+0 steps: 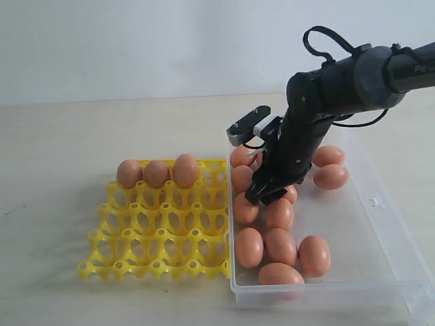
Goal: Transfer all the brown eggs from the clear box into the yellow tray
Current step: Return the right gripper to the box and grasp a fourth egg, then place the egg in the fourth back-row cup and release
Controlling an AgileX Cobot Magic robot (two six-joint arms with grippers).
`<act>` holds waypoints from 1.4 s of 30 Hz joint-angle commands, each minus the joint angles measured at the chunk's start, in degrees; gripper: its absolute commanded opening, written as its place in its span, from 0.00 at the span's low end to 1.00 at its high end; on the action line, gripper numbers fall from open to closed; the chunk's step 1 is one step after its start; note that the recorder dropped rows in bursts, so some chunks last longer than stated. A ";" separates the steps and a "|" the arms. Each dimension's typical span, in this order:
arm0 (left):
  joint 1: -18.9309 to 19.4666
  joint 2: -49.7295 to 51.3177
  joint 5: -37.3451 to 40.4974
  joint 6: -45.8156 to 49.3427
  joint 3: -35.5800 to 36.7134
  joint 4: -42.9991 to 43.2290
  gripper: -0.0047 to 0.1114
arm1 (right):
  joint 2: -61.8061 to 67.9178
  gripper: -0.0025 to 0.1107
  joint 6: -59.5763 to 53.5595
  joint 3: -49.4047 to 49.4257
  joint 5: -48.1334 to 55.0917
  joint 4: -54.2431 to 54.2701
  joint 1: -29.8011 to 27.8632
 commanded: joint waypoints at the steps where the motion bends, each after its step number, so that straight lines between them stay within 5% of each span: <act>1: 0.10 0.04 -0.52 -0.14 -0.23 -0.14 0.04 | 1.78 0.40 -0.83 -0.16 0.81 -0.18 0.73; 6: 0.10 0.04 -0.52 -0.14 -0.23 -0.14 0.04 | -0.33 0.02 -0.83 -0.04 1.05 1.11 0.73; 14: 0.10 0.04 -0.52 -0.14 -0.23 -0.14 0.04 | -14.30 0.02 4.21 4.49 -9.28 4.78 0.73; 19: 0.10 0.04 -0.52 -0.14 -0.23 -0.14 0.04 | -20.89 0.02 8.28 14.00 -32.08 10.79 4.19; 25: 0.10 0.04 -0.52 -0.14 -0.23 -0.14 0.04 | -12.28 0.02 12.91 13.75 -49.61 11.71 10.92; 42: 0.10 0.04 -0.52 -0.14 -0.23 -0.14 0.04 | -2.61 0.02 12.25 7.79 -47.91 13.38 12.03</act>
